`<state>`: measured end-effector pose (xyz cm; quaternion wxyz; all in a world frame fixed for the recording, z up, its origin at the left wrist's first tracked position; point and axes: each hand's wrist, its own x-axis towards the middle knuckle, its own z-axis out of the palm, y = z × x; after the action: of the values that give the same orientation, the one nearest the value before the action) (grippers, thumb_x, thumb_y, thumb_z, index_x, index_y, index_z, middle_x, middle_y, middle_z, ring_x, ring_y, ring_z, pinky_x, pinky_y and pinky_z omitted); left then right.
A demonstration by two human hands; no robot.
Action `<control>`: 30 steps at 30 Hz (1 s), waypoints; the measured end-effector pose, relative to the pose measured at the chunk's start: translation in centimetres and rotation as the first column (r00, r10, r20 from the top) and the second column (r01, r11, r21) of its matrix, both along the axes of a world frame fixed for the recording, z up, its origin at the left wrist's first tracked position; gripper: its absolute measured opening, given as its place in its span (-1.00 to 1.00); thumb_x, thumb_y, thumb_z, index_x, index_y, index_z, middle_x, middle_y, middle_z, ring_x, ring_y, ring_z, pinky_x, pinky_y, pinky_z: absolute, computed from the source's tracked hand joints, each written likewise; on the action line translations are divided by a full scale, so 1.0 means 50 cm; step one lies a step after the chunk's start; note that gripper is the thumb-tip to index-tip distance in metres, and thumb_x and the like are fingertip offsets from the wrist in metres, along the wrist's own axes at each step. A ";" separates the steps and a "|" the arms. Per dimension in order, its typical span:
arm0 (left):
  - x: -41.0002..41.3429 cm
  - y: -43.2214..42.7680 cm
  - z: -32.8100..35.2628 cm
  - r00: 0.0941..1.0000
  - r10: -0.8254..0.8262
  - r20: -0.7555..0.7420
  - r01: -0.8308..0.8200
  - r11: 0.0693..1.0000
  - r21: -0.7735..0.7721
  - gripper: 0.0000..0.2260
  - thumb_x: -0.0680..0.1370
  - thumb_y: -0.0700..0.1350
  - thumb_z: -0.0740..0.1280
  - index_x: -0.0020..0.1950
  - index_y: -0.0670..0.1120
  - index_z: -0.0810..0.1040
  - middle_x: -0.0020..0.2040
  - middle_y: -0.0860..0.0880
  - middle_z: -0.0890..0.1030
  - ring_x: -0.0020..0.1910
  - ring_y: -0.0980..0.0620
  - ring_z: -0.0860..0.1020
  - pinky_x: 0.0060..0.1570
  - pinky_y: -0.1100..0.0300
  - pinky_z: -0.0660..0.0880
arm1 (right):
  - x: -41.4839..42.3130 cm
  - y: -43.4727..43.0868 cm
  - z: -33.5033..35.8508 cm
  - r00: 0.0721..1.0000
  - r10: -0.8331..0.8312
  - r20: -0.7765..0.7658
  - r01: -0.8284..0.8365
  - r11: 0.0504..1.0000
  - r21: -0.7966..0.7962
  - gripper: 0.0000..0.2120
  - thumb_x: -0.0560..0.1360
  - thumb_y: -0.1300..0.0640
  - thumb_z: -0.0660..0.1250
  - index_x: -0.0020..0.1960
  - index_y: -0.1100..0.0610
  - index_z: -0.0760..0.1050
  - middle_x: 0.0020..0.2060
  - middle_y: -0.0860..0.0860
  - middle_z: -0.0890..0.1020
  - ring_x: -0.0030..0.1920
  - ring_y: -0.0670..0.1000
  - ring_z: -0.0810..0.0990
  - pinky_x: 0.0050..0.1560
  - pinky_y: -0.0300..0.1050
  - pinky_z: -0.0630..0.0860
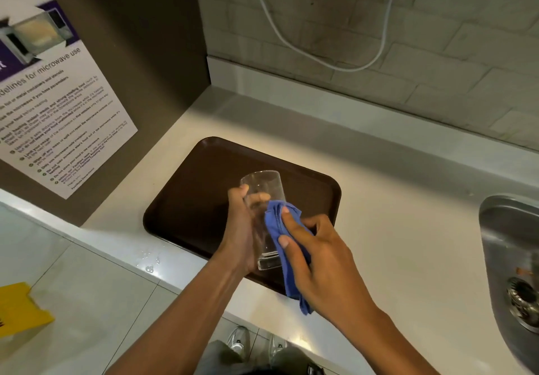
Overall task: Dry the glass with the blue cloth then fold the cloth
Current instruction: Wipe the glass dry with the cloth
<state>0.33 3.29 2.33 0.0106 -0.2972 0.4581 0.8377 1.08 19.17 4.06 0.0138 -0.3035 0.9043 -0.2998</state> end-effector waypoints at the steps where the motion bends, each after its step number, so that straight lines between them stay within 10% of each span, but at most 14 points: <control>1: 0.003 0.005 0.002 1.000 -0.022 0.003 0.022 1.000 0.012 -0.35 0.65 0.23 -0.10 -0.11 -0.11 0.68 -0.26 -0.10 0.74 -0.28 -0.02 0.70 -0.28 0.17 0.60 | -0.011 -0.002 0.001 0.999 -0.032 0.040 0.033 0.999 -0.014 -0.55 0.61 -0.20 0.05 0.49 -0.22 0.22 0.11 -0.06 0.45 -0.10 -0.17 0.47 -0.06 -0.48 0.45; 8: -0.020 0.016 0.004 0.994 0.081 0.073 -0.077 0.995 -0.059 -0.51 0.71 0.11 -0.02 -0.18 -0.13 0.52 -0.29 -0.10 0.59 -0.05 -0.19 0.65 -0.34 0.23 0.57 | 0.014 -0.003 0.012 0.994 0.046 -0.102 -0.031 0.989 0.144 -0.48 0.61 -0.19 0.01 0.52 -0.05 0.26 0.09 0.05 0.50 -0.09 -0.12 0.48 -0.14 -0.48 0.39; 13: 0.011 0.028 0.003 0.997 -0.050 0.058 0.051 0.999 -0.006 -0.37 0.66 0.22 -0.10 -0.03 -0.15 0.64 -0.21 -0.14 0.72 -0.18 -0.07 0.67 -0.20 0.10 0.61 | -0.009 0.006 0.005 0.995 -0.037 -0.088 0.046 0.994 0.103 -0.47 0.60 -0.21 -0.01 0.46 -0.02 0.38 0.08 0.06 0.56 -0.12 -0.12 0.52 -0.11 -0.60 0.19; 18: -0.004 0.024 0.006 0.993 0.050 0.107 -0.060 0.994 0.087 -0.55 0.64 0.23 0.07 0.07 -0.10 0.53 -0.10 -0.10 0.60 -0.17 -0.06 0.58 -0.18 0.05 0.52 | 0.018 -0.003 0.008 0.993 0.072 -0.090 -0.057 0.986 0.159 -0.55 0.61 -0.14 0.08 0.42 -0.01 0.41 0.13 0.09 0.53 -0.01 0.02 0.56 -0.09 -0.21 0.58; 23: 0.000 0.030 -0.020 0.995 -0.059 0.081 0.057 0.998 0.021 -0.31 0.65 0.25 -0.11 -0.07 -0.21 0.64 -0.28 -0.15 0.68 -0.26 -0.06 0.64 -0.23 0.10 0.57 | -0.004 0.008 0.006 0.994 -0.005 -0.112 0.019 0.993 0.118 -0.51 0.59 -0.19 0.11 0.37 0.04 0.49 0.07 0.07 0.60 -0.12 -0.01 0.63 -0.10 -0.39 0.43; 30: -0.023 -0.002 -0.030 0.991 0.048 0.124 -0.050 0.999 0.015 -0.47 0.62 0.25 0.00 -0.02 -0.17 0.50 -0.29 -0.13 0.58 -0.38 -0.02 0.62 -0.39 0.16 0.54 | 0.021 0.022 0.013 0.982 0.160 -0.104 -0.142 0.975 0.170 -0.61 0.60 -0.07 0.11 0.35 -0.01 0.49 0.14 0.03 0.55 -0.01 -0.04 0.57 -0.01 -0.39 0.40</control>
<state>-0.82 3.19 0.82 0.0211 -0.3596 0.4417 0.8217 2.12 20.25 4.69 0.0081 -0.3864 0.8992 -0.2053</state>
